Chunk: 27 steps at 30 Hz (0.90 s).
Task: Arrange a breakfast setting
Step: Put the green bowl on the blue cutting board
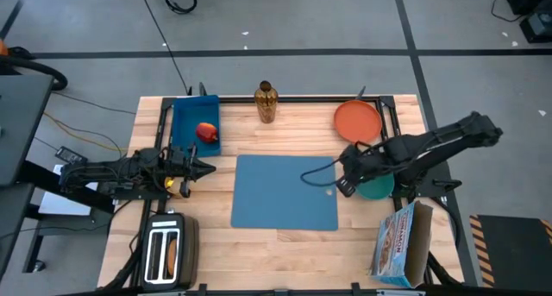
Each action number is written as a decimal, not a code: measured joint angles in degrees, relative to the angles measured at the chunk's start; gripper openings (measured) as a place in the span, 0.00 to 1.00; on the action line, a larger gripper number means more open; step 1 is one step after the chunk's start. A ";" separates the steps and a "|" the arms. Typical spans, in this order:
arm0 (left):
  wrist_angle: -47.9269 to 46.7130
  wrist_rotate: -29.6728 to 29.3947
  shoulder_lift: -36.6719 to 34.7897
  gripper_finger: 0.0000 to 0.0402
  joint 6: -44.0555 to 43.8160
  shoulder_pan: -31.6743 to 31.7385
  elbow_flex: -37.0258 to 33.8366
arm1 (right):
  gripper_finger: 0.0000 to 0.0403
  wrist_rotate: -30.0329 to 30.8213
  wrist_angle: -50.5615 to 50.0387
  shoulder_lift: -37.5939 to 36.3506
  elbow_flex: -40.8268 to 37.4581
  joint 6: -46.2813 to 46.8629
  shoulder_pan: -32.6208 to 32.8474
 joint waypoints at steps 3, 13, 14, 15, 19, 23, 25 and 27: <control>0.00 0.00 0.00 0.06 0.00 0.00 0.00 | 0.06 -1.23 -8.45 4.82 3.11 5.82 1.49; 0.00 0.00 0.00 0.06 -0.01 -0.01 -0.02 | 0.41 -6.14 -9.06 13.85 -0.66 14.69 -0.44; 0.00 0.00 0.00 0.06 -0.01 0.01 0.00 | 0.44 -6.17 -9.21 14.28 -1.28 15.32 -0.97; 0.00 0.00 0.00 0.06 0.01 -0.01 0.00 | 0.46 -6.24 -9.19 14.55 -1.92 15.81 -1.53; 0.00 0.00 0.00 0.06 0.00 -0.01 -0.01 | 0.48 -7.47 -6.07 14.94 -4.37 16.35 -3.55; 0.00 0.00 0.01 0.06 0.01 0.00 -0.02 | 0.46 -9.23 -1.00 14.93 -7.34 18.27 -4.82; 0.02 0.00 0.00 0.06 0.01 0.00 -0.01 | 0.43 -10.15 0.48 15.01 -8.73 20.30 -5.06; 0.00 0.00 0.00 0.06 0.01 -0.01 0.00 | 0.40 -10.65 0.89 15.00 -9.43 21.96 -5.08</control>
